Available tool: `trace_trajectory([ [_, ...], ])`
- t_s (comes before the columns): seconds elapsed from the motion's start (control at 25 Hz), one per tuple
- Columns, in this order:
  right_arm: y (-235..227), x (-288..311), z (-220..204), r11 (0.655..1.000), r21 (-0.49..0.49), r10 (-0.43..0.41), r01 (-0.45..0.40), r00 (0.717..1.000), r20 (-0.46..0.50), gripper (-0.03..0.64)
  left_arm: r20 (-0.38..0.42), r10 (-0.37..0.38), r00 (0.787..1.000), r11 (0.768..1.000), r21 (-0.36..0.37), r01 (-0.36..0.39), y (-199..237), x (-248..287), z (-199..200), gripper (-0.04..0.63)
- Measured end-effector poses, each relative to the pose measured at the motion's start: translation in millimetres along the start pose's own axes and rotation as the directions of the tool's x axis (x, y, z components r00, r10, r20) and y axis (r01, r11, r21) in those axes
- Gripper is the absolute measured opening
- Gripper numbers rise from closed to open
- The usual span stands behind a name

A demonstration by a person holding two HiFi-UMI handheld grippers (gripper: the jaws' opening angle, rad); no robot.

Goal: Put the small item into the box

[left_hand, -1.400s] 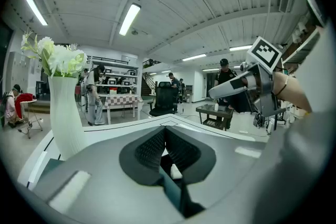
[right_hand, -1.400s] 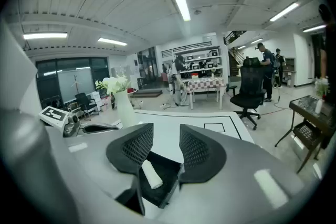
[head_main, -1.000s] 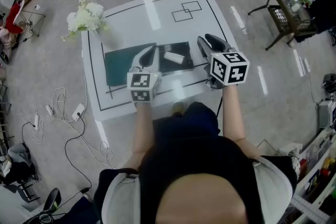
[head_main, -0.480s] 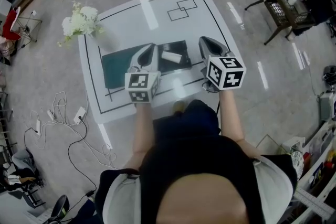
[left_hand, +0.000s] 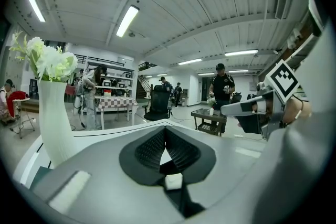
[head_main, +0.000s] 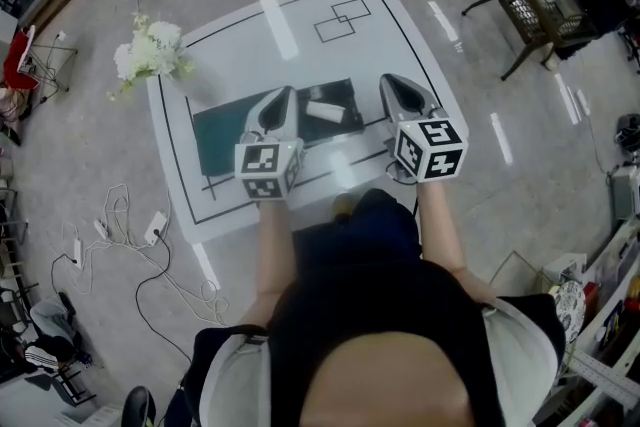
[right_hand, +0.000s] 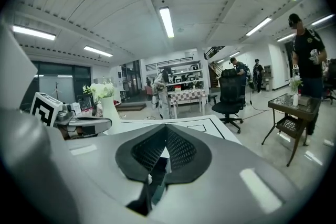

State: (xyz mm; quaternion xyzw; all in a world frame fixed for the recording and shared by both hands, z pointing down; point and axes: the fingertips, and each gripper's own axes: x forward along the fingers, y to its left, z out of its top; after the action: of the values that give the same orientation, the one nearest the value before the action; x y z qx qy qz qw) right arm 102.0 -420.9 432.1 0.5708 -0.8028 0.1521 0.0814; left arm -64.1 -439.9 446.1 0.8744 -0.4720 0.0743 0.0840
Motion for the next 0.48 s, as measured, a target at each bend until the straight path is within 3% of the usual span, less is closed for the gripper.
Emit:
trace_trajectory([
  [0.48,0.8,1.8,0.8,1.000,0.006,0.010,-0.010,1.000,0.009,0.000,-0.011,-0.016,1.000,1.000,0.008,0.017,-0.3,-1.4,-1.4,0.009],
])
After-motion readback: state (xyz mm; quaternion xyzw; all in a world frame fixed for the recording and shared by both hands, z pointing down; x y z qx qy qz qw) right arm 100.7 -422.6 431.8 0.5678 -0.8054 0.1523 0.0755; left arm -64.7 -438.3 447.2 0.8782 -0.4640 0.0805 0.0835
